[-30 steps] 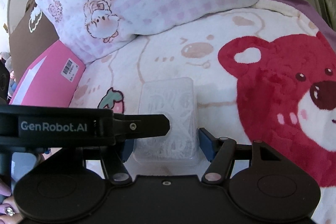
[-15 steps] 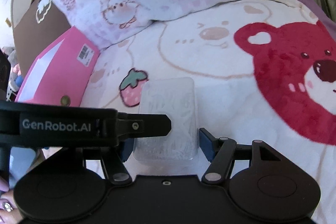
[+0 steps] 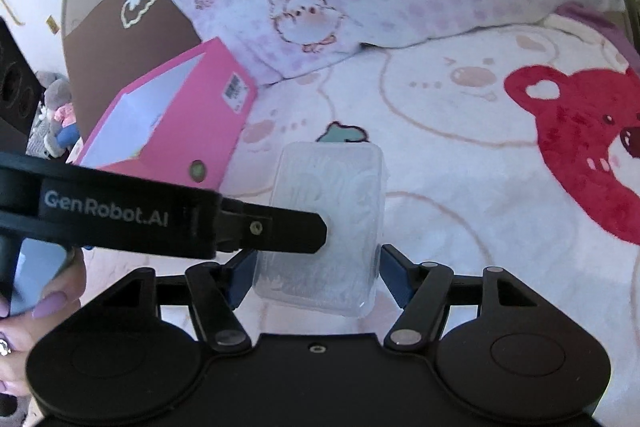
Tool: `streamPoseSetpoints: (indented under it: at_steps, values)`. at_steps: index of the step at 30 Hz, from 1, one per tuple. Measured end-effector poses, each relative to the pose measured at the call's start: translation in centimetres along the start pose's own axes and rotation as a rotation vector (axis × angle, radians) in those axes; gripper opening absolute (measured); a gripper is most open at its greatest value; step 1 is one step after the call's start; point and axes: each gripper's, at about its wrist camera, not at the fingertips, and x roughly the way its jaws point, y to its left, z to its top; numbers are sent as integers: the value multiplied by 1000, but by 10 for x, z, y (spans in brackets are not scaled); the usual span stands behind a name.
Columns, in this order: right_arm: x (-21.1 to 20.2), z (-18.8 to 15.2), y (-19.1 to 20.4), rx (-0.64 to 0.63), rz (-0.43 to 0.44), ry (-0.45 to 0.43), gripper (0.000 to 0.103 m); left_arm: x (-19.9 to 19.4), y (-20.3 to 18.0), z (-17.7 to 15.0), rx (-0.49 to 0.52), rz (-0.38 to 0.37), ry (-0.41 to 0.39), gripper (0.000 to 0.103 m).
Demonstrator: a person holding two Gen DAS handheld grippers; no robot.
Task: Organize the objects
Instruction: 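Lift the clear plastic box with the right gripper, then carry the clear plastic box with the right gripper into the pink box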
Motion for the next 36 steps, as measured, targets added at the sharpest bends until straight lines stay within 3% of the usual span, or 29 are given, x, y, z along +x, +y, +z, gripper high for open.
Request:
streamPoseSetpoints:
  at_steps: [13, 19, 23, 36]
  values:
    - [-19, -4, 71, -70, -20, 63, 71, -70, 24, -13, -12, -46, 11, 38]
    - [-23, 0, 98, -60, 56, 38, 71, -111, 34, -15, 29, -16, -34, 38]
    - [-25, 3, 119, -78, 96, 48, 71, -141, 42, -16, 4, -33, -67, 38]
    - [-30, 42, 171, -120, 201, 33, 70, -205, 60, -2, -6, 78, -103, 37]
